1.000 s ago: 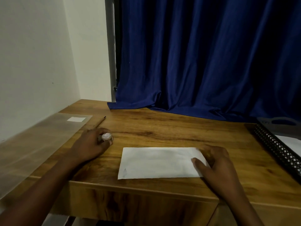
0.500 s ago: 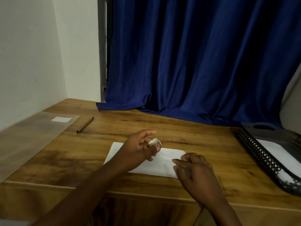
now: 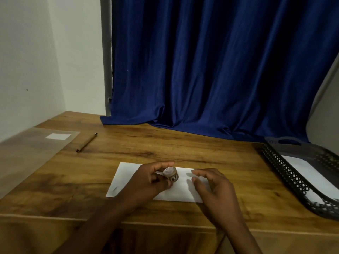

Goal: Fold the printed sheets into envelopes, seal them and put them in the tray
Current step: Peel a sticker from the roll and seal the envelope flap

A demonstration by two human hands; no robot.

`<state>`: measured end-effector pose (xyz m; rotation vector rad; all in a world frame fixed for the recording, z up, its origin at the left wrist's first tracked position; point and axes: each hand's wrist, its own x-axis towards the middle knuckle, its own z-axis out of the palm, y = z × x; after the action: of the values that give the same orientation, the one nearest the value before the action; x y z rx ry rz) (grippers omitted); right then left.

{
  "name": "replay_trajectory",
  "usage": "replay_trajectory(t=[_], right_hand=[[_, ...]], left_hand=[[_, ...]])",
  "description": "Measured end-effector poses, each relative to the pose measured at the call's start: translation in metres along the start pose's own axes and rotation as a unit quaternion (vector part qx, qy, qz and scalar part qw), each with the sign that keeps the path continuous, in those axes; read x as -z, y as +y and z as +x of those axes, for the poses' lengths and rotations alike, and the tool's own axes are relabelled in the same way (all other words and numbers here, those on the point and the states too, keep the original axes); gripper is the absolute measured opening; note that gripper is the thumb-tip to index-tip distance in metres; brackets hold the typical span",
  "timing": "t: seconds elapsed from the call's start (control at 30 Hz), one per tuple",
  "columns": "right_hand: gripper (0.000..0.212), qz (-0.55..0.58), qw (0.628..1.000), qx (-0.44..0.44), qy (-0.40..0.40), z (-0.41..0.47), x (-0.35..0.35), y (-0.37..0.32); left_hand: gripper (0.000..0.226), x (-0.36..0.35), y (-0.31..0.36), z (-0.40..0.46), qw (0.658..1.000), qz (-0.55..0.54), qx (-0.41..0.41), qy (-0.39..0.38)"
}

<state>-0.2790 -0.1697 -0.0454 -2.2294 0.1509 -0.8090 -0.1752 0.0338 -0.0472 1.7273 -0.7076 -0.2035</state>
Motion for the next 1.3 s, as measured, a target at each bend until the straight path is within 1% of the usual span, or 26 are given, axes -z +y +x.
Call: replay_trajectory(t=[0.1, 0.17, 0.3, 0.47, 0.6, 0.8, 0.9, 1.03, 1.07, 1.1, 1.17, 1.2, 1.3], right_hand=[[0.017, 0.077, 0.996, -0.033, -0.02, 0.001, -0.012, -0.009], [0.02, 0.104, 0.993, -0.044, -0.037, 0.002, -0.019, -0.012], [0.024, 0.138, 0.988, -0.023, -0.072, -0.001, -0.026, -0.011], [0.022, 0.171, 0.983, -0.036, -0.049, -0.006, -0.021, -0.007], [0.019, 0.165, 0.985, -0.036, -0.027, -0.007, -0.02, -0.005], [0.022, 0.166, 0.985, -0.046, -0.018, -0.01, -0.019, -0.006], [0.013, 0.205, 0.977, -0.048, -0.018, -0.011, -0.017, -0.009], [0.01, 0.237, 0.969, -0.053, -0.031, -0.01, -0.015, -0.009], [0.013, 0.256, 0.964, -0.062, -0.039, -0.01, -0.016, -0.01], [0.021, 0.271, 0.959, -0.072, -0.048, -0.009, -0.016, -0.01], [0.033, 0.269, 0.958, -0.085, -0.056, -0.008, -0.016, -0.009], [0.032, 0.263, 0.959, -0.086, -0.057, -0.008, -0.016, -0.009], [0.013, 0.253, 0.964, -0.062, -0.058, -0.008, -0.014, -0.012]], left_hand=[[0.05, -0.002, 0.003, -0.002, 1.0, -0.001, -0.014, -0.002], [0.05, -0.003, 0.004, -0.003, 1.0, -0.004, -0.019, -0.007], [0.052, -0.004, 0.002, -0.003, 1.0, 0.014, -0.023, -0.011], [0.053, -0.005, 0.001, -0.003, 0.999, 0.034, -0.03, -0.029], [0.053, -0.006, 0.003, -0.004, 0.998, 0.045, -0.036, -0.036], [0.053, -0.006, 0.005, -0.005, 0.998, 0.048, -0.037, -0.029], [0.053, -0.006, 0.009, -0.006, 0.999, 0.04, -0.03, -0.015], [0.047, -0.006, 0.011, -0.009, 0.998, 0.042, -0.038, -0.029], [0.045, -0.006, 0.011, -0.009, 0.998, 0.041, -0.039, -0.029], [0.044, -0.006, 0.011, -0.009, 0.998, 0.041, -0.04, -0.03], [0.042, -0.006, 0.012, -0.009, 0.997, 0.045, -0.045, -0.034], [0.042, -0.006, 0.011, -0.009, 0.997, 0.047, -0.047, -0.037], [0.04, -0.005, 0.01, -0.008, 0.997, 0.048, -0.045, -0.041]])
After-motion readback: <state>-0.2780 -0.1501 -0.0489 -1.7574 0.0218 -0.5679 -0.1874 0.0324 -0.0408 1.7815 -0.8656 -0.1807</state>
